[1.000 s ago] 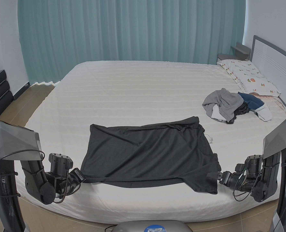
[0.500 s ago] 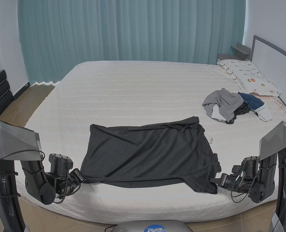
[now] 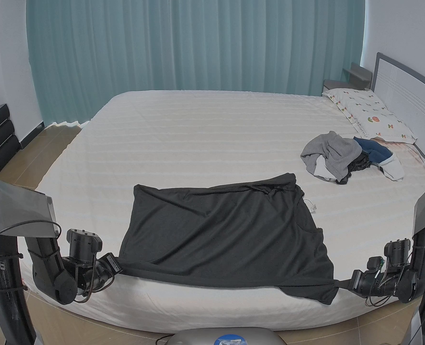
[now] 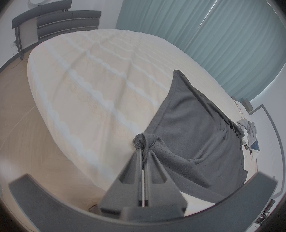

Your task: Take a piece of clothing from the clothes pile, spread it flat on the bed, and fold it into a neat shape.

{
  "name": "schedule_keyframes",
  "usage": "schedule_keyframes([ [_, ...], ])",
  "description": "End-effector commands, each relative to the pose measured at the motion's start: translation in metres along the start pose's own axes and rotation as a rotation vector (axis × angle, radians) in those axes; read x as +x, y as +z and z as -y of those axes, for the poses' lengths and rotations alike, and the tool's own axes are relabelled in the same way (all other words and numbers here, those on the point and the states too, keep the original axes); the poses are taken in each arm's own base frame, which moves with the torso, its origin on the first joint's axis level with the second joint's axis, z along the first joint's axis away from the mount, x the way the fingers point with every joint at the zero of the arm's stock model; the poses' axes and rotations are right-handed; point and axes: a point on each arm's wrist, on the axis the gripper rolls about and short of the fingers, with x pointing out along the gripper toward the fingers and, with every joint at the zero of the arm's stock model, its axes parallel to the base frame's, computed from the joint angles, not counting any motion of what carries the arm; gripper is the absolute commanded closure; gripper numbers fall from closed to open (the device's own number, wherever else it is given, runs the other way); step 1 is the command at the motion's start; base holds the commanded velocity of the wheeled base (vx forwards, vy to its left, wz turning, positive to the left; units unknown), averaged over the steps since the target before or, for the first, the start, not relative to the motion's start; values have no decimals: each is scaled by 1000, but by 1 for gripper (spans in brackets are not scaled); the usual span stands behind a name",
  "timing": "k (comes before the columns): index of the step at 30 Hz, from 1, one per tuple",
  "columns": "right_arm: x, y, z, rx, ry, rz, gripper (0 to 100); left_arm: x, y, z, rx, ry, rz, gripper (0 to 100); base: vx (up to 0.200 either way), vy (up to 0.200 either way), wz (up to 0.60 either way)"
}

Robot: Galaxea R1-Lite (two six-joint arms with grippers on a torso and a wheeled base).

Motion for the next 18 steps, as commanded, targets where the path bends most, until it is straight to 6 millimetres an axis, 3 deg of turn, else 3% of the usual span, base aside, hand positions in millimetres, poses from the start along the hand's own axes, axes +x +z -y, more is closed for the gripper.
schedule_keyframes([
  [1, -20, -2, -7, -51, -3, -12, 100, -7, 17, -9, -19, 14, 56, 100, 0, 0, 0],
  [9, -23, -15, -1, -107, -43, -132, 100, -19, 14, -20, 93, 52, 33, 100, 0, 0, 0],
  [18, -23, -25, 2, -144, -65, -219, 100, -20, -8, -30, 203, 98, -69, 100, 0, 0, 0],
])
